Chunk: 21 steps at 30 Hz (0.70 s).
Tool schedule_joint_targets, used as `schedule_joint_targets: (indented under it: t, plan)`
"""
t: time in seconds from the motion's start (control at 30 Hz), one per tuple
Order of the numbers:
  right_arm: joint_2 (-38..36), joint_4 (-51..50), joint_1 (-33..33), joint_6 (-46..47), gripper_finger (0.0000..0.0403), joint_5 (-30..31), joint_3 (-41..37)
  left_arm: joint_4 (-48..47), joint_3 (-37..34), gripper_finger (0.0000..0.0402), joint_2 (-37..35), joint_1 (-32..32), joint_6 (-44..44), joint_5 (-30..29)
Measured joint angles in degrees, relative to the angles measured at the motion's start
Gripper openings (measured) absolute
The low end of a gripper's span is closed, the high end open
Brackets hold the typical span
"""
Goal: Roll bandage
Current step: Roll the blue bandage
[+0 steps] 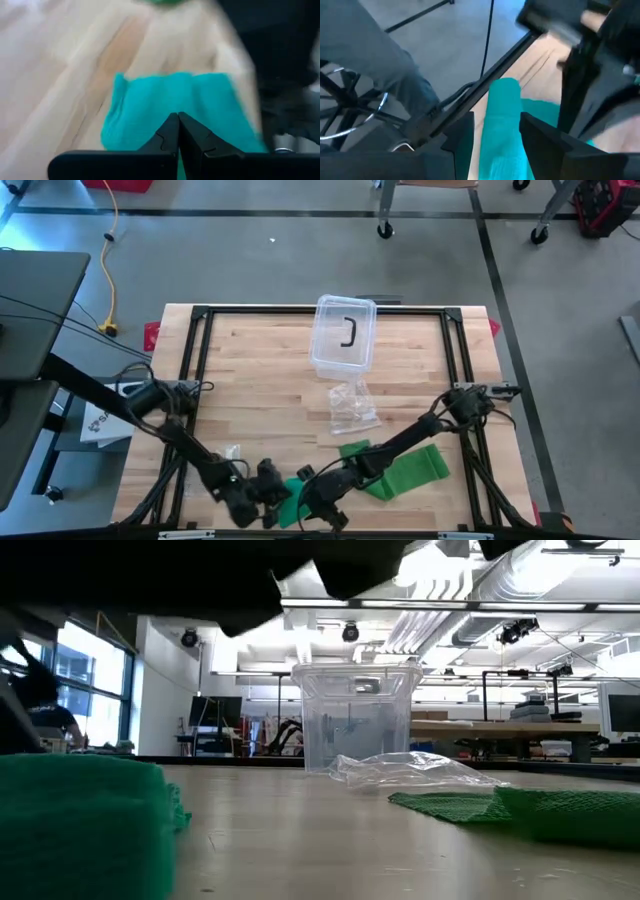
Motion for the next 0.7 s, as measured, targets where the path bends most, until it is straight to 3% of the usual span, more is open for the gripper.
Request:
schedule_joint_targets:
  t: [0.13,0.37,0.53,0.7]
  plan:
    - [0.36,-0.77,-0.15,3.21,0.0151,0.13,-0.07,-1.79,0.15,0.0,2.23,1.88,-6.44,4.01]
    - [3.08,2.28,-0.07,5.23,0.0158,1.02,-0.13,-7.6,0.19,0.0,1.62,2.04,-13.13,4.81]
    - [3.06,2.66,0.02,5.49,0.0203,1.39,-0.09,-9.46,0.13,0.0,1.0,1.47,-14.96,4.67]
    - [3.06,1.98,0.29,2.48,0.0253,8.11,-0.09,-10.15,0.13,0.0,1.05,1.22,-16.11,3.74]
